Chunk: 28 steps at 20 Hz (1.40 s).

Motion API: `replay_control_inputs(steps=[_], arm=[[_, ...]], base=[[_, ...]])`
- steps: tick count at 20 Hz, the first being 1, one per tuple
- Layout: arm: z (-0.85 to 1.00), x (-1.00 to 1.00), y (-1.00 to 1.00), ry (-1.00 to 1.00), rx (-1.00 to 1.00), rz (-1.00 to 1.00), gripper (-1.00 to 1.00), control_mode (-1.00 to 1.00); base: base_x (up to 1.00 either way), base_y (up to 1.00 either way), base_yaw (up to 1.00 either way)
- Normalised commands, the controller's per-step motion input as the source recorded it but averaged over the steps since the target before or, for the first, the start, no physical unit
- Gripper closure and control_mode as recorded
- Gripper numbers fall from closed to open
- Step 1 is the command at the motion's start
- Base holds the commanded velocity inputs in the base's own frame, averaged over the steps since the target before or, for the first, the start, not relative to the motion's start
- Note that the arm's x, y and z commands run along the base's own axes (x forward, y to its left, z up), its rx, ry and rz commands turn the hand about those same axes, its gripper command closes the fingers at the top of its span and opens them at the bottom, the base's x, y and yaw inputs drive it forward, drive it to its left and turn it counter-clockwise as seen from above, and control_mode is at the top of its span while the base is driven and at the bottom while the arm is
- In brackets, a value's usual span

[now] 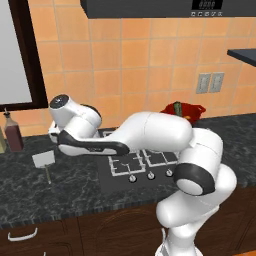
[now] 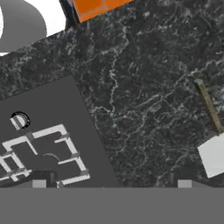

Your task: Put the cucumber and lemon in the pot. Retrieve the spatula and lightly stir the vegetables in the pot.

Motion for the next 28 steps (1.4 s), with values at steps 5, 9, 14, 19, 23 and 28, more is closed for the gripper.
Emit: replay_control_inputs(steps=[5,9,14,19,23,28], arm=[[-0.29,-0.37,1.00,-0.01,-0.07,0.29,-1.00,-1.00],[-0.42,-0.23,0.59,-0.03,-0.02,0.20,-1.00,-1.00],[-0.45,0.00,0.40,-0.03,0.00,0.15,-1.00,-1.00],[-0.50,0.00,0.34,-0.02,0.00,0.11,-1.00,-1.00],[-0.29,0.11,0.05,-0.10,0.00,0.07,-1.00,-1.00],[-0.15,0.12,-0.01,-0.08,0.00,0.03,-1.00,-1.00]], base=[[0.00,0.00,0.00],[0.00,0.00,0.00],[0.00,0.00,0.00],[0.00,0.00,0.00],[0.00,0.00,0.00],[0.00,0.00,0.00]])
